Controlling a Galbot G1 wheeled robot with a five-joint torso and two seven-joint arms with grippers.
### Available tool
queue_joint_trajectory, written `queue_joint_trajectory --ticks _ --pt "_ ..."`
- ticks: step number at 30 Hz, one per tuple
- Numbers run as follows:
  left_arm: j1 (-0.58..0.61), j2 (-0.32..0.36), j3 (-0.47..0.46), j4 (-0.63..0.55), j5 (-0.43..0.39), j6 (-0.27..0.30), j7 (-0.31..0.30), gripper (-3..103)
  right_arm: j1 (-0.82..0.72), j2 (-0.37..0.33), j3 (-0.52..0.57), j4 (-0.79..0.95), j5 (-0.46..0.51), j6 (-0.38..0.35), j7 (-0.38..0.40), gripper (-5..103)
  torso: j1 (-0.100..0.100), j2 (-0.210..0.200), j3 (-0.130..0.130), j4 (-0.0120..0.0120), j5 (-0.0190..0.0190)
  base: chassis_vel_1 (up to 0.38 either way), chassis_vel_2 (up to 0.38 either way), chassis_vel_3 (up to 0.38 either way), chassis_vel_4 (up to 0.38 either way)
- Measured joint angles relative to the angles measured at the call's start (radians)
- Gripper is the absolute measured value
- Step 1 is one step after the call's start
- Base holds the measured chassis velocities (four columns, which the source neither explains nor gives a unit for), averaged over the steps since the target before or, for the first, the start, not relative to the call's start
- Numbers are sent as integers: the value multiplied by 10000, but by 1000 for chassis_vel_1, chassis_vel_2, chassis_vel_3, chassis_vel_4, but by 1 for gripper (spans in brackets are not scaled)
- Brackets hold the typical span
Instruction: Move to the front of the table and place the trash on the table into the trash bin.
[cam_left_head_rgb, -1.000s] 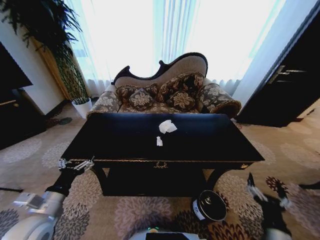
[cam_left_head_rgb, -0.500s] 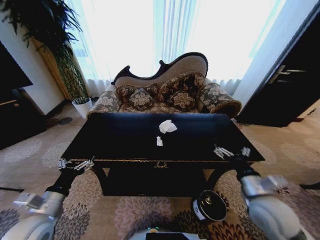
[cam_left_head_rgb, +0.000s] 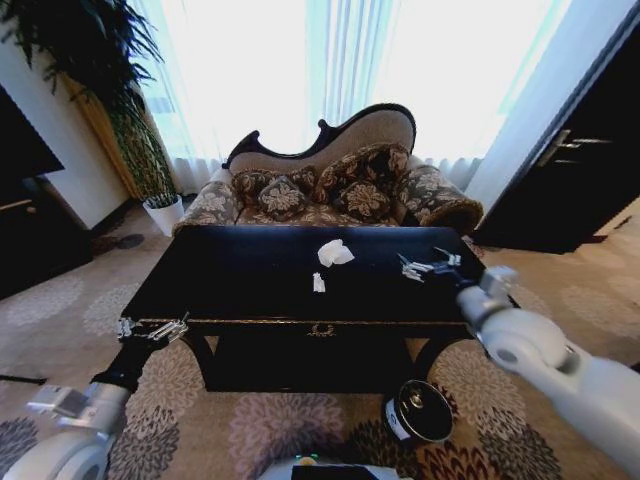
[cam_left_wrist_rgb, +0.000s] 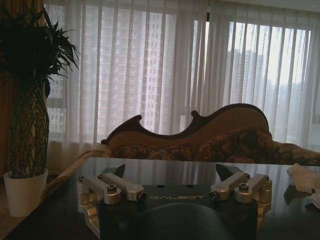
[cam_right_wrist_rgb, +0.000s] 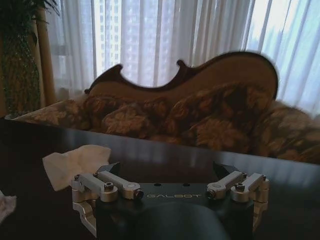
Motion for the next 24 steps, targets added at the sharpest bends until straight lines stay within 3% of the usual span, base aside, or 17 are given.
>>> queue_joint_trajectory --ticks 4,5,8,14,24 --pt "0 0 0 0 0 0 0 100 4339 625 -4007 -667 833 -346 513 100 1 -1 2 2 2 0 0 0 0" --pt "0 0 0 0 0 0 0 100 4339 625 -4007 -667 833 -346 513 100 1 -1 2 2 2 0 0 0 0" --pt "0 0 0 0 0 0 -1 100 6679 1318 -5983 -1168 1246 -508 877 100 1 0 1 4 -7 0 0 0 0" --pt "0 0 0 0 0 0 -1 100 8454 2368 -7762 -1683 2052 -726 1523 100 1 0 1 3 -3 0 0 0 0" --pt "0 0 0 -1 0 0 -2 100 9655 4095 -9364 -3195 1910 -837 1811 100 0 1 0 3 -4 0 0 0 0"
